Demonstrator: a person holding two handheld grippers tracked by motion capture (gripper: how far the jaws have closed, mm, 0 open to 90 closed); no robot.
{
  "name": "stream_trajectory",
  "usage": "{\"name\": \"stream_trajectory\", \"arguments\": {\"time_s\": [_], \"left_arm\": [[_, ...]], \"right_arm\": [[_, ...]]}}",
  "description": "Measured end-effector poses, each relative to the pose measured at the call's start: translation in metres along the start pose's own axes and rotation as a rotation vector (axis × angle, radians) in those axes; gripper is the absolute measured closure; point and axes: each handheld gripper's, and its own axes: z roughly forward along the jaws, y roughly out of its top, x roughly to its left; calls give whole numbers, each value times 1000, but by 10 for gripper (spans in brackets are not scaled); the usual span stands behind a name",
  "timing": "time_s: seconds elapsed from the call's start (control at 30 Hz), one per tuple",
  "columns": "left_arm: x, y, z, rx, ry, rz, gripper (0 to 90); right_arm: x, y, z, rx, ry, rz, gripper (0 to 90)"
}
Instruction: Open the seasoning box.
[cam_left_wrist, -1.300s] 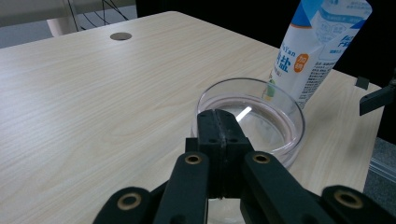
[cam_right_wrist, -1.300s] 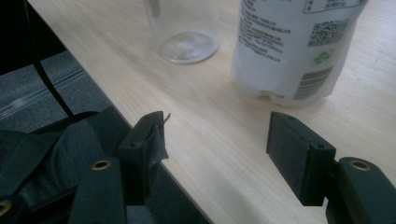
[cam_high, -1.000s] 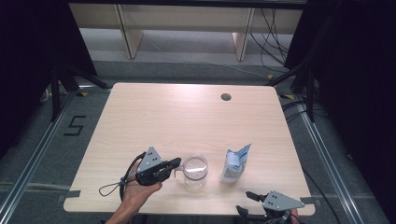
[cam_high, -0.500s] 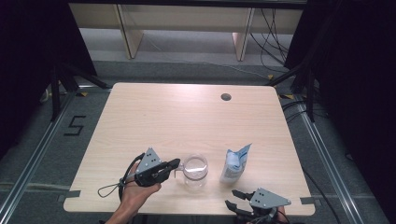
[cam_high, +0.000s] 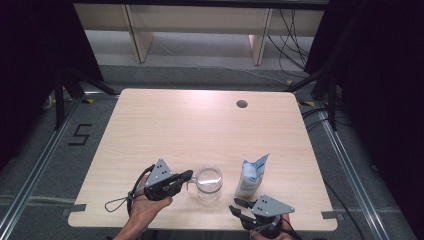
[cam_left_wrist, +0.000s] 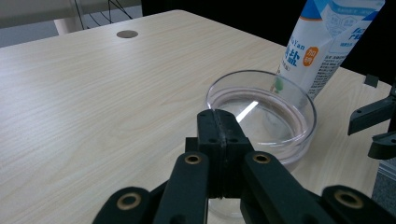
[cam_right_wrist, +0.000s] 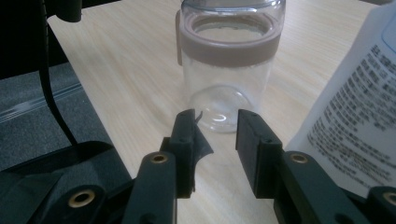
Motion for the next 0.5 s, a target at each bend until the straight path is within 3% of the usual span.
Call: {"name": "stream_trajectory", "arguments": {"time_s": [0.13,0.4,0.5], "left_arm": [[-2,0,0,13,1,11,894],[-2,0,1,9,0,8,893],[-2,-1,1,5,0,5,894]], "right_arm": [[-2,4,6,-4,9,-29,735],[-1,8,13,0,12,-18,772],[-3,9,14,-18,-11,-33,777]]}}
